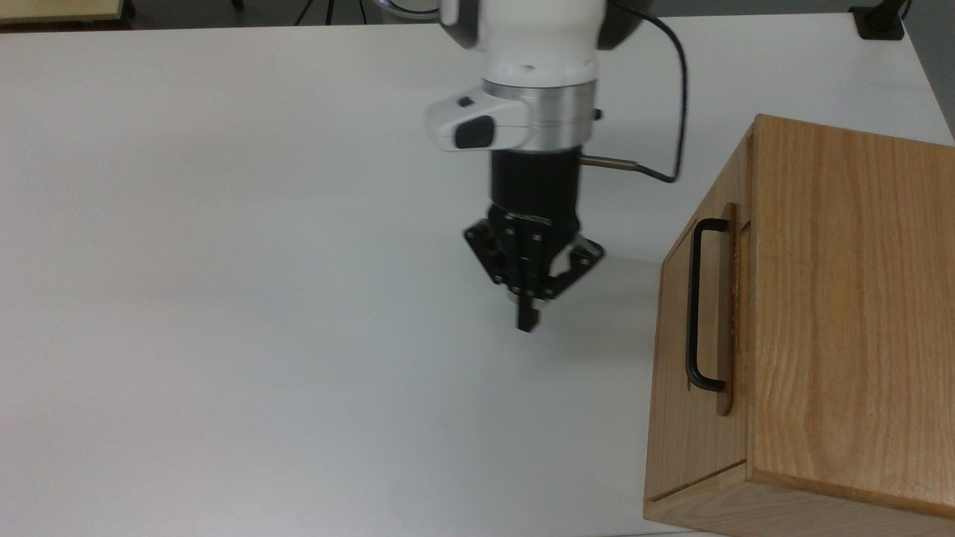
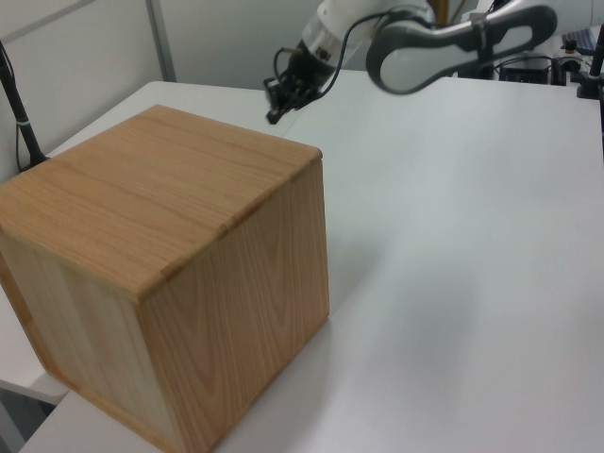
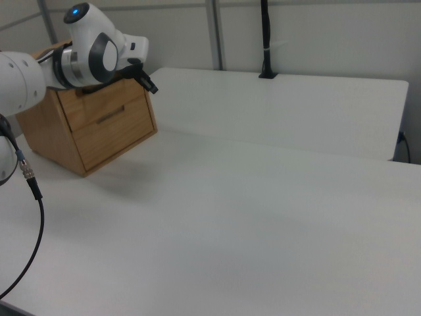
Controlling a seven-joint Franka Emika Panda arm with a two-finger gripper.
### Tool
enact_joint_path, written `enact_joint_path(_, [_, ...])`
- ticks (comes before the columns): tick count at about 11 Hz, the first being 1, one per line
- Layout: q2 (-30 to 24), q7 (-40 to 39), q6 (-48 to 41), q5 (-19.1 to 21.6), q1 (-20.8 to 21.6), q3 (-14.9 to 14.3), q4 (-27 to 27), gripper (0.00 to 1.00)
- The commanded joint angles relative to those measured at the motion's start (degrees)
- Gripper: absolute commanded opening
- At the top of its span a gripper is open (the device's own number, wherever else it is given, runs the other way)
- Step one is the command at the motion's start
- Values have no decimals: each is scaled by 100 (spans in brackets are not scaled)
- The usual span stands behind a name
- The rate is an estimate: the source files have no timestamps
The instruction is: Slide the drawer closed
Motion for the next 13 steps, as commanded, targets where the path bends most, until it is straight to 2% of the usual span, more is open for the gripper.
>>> enact_joint_path(1, [-897, -989, -1877, -12, -655, 400, -543, 0])
enact_joint_path(3, [-1336, -1474, -3023, 41, -918, 373, -578, 0])
enact_joint_path(4, [-1530, -1886, -3594, 250, -980, 338, -701, 0])
enact_joint_path(6, [-2056, -2738, -4142, 943, -1068, 137, -1121, 0])
enact_joint_path(8, [-2856, -4009, -4135, 1873, -1069, -258, -1859, 0])
enact_joint_path(9, [-2963, -4608, -4162, 2052, -1069, -303, -1984, 0])
enact_joint_path(12, [-3069, -4842, -4100, 2019, -1051, -312, -2196, 0])
enact_joint_path(13, [-3070, -5026, -4100, 2010, -1051, -321, -2196, 23])
